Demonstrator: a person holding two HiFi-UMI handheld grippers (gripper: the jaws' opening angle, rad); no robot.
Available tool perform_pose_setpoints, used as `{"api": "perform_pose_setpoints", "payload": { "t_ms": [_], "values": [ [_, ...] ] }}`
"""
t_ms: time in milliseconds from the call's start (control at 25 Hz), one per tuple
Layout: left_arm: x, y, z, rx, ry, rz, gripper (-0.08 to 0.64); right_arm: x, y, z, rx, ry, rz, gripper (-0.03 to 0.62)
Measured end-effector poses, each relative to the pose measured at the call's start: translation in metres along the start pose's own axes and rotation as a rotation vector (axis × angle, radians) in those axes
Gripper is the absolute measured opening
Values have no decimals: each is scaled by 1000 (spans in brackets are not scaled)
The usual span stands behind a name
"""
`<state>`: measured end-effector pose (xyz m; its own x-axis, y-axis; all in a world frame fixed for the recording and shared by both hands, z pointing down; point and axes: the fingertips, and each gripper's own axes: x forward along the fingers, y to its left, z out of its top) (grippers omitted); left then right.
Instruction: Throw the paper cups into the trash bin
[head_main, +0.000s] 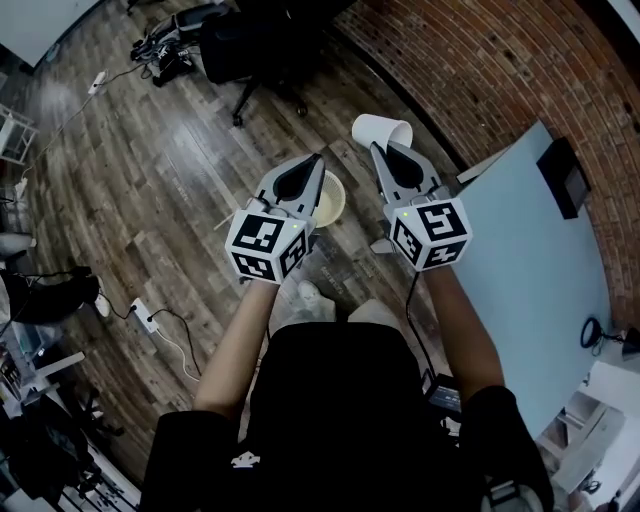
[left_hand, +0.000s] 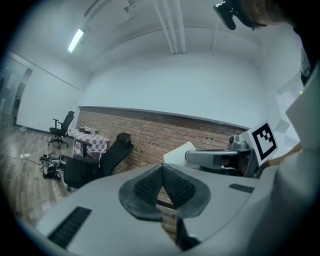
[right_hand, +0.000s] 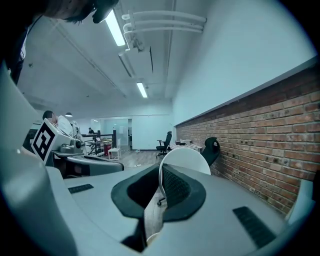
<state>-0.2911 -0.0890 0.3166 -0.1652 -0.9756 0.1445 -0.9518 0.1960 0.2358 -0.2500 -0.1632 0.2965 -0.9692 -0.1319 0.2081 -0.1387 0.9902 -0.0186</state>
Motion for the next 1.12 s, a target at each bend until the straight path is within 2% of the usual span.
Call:
{"api": "perform_pose_setpoints", "payload": {
  "t_ms": [200,400,840,1120],
  "values": [
    [-13,28,-1,-19,3,19,8,21,23,-5,1,21,28,19],
    [-17,47,-7,-47,-2,54,8,42,28,-13,-5,47,64,18],
    [-30,95,-56,-147,57,192,8,98,34,-55,18,134,156,19],
    [-13,126,-87,-193,118,255,8,144,17,-84,42,174,188,18]
  ]
}}
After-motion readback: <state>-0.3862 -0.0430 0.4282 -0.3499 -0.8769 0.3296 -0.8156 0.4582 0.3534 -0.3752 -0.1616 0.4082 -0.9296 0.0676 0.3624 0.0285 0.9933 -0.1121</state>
